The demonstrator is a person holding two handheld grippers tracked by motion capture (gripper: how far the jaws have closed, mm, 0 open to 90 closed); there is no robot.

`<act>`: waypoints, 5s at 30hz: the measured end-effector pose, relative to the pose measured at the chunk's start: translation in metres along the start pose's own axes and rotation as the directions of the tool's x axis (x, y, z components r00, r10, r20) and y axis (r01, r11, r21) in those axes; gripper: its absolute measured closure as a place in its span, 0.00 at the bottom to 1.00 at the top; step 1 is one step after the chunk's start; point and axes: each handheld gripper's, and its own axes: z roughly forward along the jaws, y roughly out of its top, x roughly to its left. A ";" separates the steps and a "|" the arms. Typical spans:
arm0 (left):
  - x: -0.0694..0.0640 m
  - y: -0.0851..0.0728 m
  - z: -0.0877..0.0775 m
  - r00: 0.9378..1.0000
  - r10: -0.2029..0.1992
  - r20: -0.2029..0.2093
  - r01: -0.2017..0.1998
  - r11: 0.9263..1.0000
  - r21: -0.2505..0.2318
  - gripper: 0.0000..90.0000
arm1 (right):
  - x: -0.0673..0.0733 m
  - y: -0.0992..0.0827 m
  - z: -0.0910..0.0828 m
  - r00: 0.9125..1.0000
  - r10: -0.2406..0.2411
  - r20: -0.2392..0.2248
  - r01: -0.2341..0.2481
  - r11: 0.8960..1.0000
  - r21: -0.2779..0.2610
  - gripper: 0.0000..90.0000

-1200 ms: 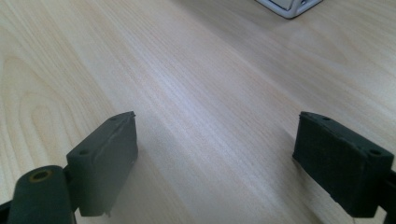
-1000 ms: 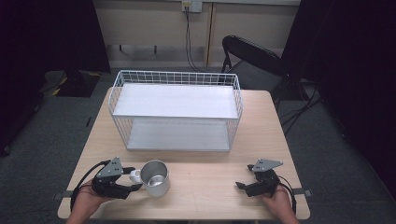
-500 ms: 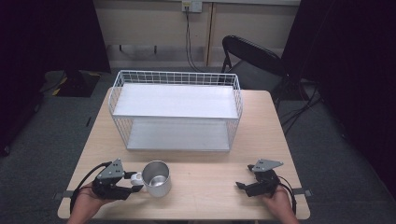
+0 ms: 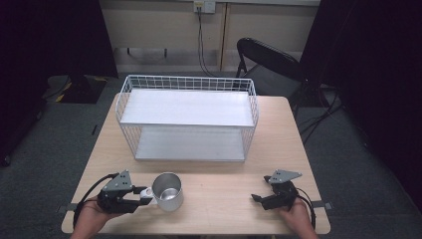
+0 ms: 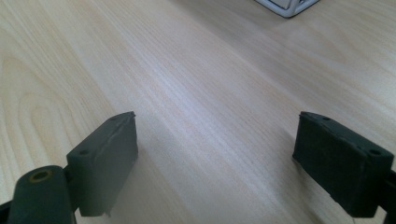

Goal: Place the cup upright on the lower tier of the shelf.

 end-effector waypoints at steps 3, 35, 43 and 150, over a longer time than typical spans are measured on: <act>0.000 0.001 0.000 1.000 -0.022 0.007 0.022 1.000 0.005 0.71 | 0.000 0.000 0.000 1.000 -0.001 0.000 0.001 1.000 -0.001 0.14; -0.012 0.007 0.005 0.995 0.017 -0.094 -0.013 0.999 0.033 0.80 | 0.000 0.000 0.000 1.000 0.000 0.000 0.000 1.000 0.000 0.14; -0.009 0.005 0.004 0.993 -0.016 -0.120 0.021 0.999 0.038 0.79 | 0.000 0.000 0.000 1.000 0.000 0.003 0.000 1.000 0.001 0.14; 0.014 0.043 0.002 0.911 -0.157 -0.381 0.099 0.981 -0.168 0.80 | 0.000 0.000 0.000 1.000 0.002 0.005 -0.002 1.000 0.001 0.14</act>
